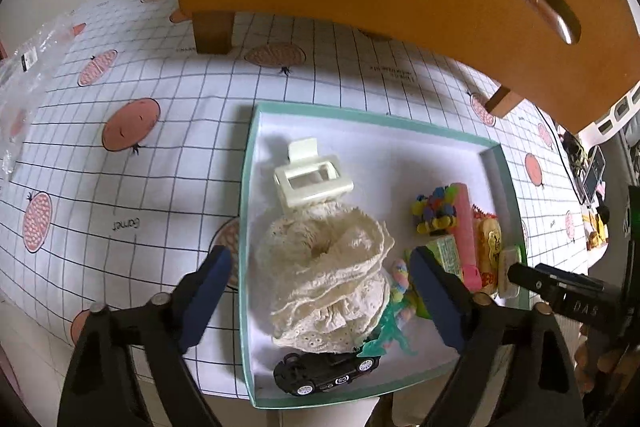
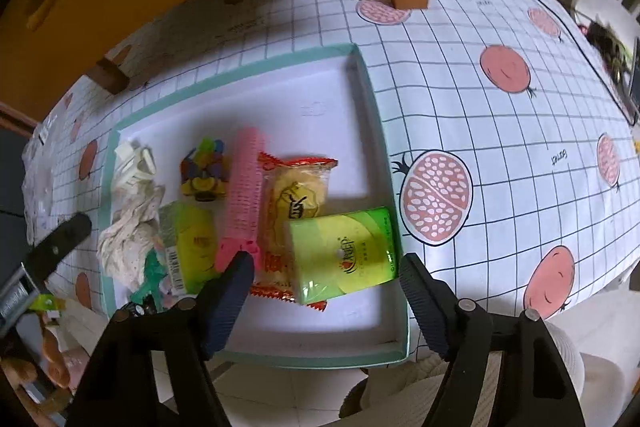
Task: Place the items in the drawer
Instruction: 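Bring both tools back down over the white tray, then grasp the cream lace scrunchie with the left tool while the right tool grasps the green tissue pack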
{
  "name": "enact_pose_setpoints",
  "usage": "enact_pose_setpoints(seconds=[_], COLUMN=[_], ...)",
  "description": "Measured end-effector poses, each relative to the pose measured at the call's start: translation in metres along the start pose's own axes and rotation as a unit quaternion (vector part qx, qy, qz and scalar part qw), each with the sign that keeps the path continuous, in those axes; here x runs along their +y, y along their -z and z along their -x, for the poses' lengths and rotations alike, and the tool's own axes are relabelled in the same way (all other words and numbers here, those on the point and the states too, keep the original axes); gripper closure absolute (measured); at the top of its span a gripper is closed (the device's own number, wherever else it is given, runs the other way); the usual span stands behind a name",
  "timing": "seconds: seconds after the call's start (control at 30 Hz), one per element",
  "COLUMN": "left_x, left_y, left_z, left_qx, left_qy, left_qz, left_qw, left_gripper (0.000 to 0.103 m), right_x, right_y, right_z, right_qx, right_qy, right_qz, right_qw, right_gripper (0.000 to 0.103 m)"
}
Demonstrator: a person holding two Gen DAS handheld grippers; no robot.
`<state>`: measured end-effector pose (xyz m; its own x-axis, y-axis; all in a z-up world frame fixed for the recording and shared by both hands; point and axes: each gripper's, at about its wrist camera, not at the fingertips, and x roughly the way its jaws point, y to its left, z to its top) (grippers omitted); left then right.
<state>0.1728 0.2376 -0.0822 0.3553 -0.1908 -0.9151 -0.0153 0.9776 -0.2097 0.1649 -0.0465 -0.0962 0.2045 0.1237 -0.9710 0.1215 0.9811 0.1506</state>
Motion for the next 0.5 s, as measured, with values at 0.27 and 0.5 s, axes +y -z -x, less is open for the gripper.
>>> enact_pose_setpoints(seconds=[0.27, 0.5], left_x=[0.001, 0.005], left_y=[0.004, 0.008], left_z=[-0.013, -0.022], left_qx=[0.013, 0.031], left_qy=[0.013, 0.025], left_qz=[0.004, 0.012], left_qw=[0.9998, 0.9991], left_gripper=[0.017, 0.032], right_x=[-0.008, -0.007], right_y=[-0.003, -0.009], right_z=[-0.007, -0.007], right_qx=[0.009, 0.008], right_qy=[-0.006, -0.008], right_qz=[-0.018, -0.01], right_qw=[1.0, 1.0], right_gripper=[0.033, 0.034])
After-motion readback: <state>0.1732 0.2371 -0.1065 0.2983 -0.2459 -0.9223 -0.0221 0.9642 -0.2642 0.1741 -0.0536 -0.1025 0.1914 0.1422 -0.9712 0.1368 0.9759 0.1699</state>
